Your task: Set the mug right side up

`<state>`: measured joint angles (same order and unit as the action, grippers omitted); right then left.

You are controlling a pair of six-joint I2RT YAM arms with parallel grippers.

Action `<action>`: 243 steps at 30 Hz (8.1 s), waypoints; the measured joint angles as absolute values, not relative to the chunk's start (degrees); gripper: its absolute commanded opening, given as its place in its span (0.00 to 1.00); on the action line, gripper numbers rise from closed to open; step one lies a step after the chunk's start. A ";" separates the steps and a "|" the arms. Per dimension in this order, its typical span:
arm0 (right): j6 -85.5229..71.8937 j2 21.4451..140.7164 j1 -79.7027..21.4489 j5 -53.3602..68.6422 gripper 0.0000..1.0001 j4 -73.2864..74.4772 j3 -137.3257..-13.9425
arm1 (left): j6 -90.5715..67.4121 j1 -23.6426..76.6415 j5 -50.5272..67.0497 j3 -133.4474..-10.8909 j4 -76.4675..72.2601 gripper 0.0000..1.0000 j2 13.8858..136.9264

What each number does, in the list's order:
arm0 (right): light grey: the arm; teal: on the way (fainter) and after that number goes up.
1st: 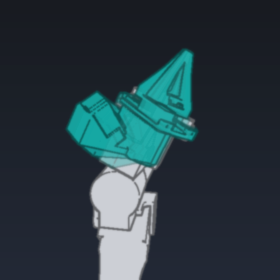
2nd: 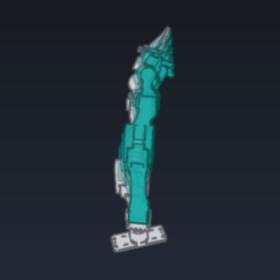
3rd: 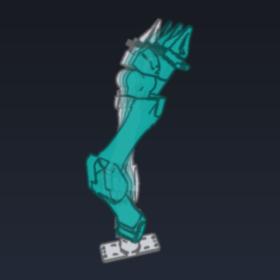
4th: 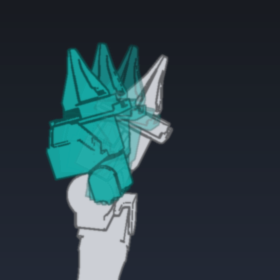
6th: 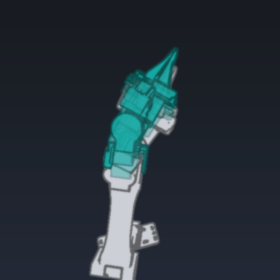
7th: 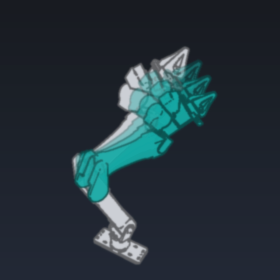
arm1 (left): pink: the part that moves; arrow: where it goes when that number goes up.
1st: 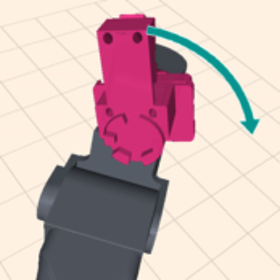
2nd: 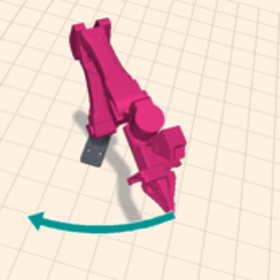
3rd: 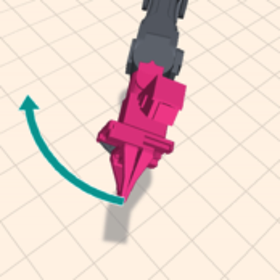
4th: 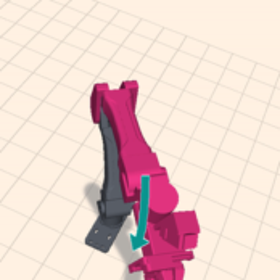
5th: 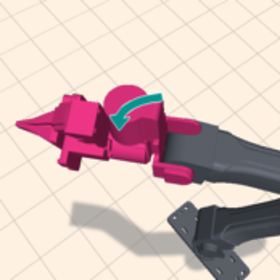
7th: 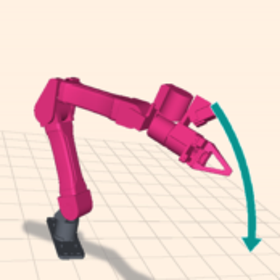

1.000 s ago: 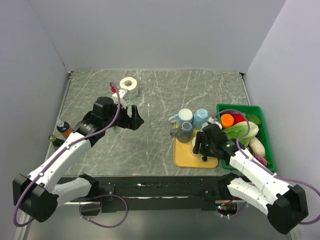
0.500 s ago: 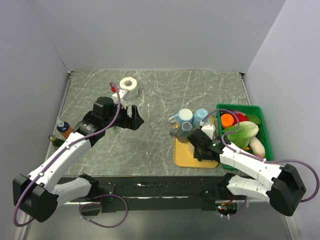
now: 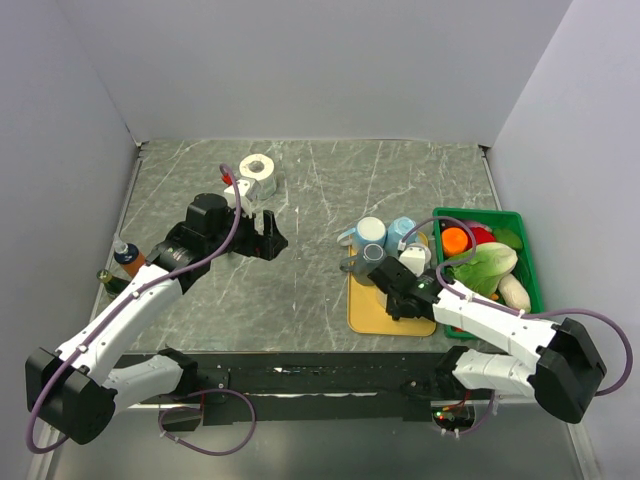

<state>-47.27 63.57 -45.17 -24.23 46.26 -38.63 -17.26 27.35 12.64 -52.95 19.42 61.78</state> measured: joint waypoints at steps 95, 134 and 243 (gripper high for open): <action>-46.63 58.06 -53.87 7.05 0.00 -20.01 -45.71 | -71.61 29.08 34.59 -26.04 -42.44 0.01 46.92; -47.13 50.68 -54.24 -18.81 1.00 21.56 -48.73 | -34.04 29.41 -4.34 -55.75 25.91 0.01 64.82; -60.88 62.65 -42.81 -23.64 1.00 38.54 -47.81 | -22.61 45.87 -1.96 -50.33 9.74 0.96 50.72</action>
<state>-60.88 62.65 -42.81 -23.64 38.54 -47.81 -22.61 45.87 -1.96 -50.33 9.74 50.72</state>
